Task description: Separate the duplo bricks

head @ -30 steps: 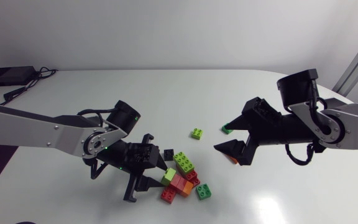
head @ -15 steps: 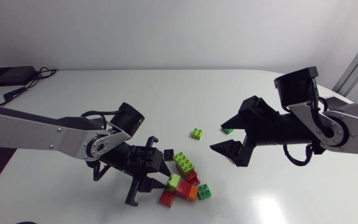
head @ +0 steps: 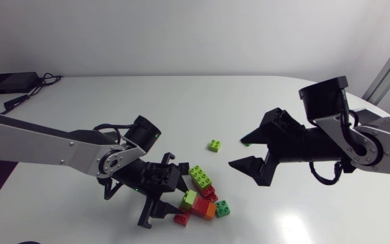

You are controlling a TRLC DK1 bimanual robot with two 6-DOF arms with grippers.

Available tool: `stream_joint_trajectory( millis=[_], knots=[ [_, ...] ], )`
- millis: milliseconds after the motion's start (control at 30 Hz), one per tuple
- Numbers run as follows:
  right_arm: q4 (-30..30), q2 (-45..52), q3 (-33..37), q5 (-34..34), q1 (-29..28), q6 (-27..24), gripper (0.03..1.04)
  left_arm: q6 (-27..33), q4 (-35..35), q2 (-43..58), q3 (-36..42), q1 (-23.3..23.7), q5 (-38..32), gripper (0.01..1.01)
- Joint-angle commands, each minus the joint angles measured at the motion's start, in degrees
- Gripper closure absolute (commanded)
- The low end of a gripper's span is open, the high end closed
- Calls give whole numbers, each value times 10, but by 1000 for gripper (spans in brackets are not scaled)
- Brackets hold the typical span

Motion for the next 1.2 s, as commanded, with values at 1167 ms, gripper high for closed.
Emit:
stream_joint_trajectory(
  millis=[1167],
  knots=[
    [-18,-56,-51,26,107,12,77,-36,-122,-99,64,54,64,739]
  ],
)
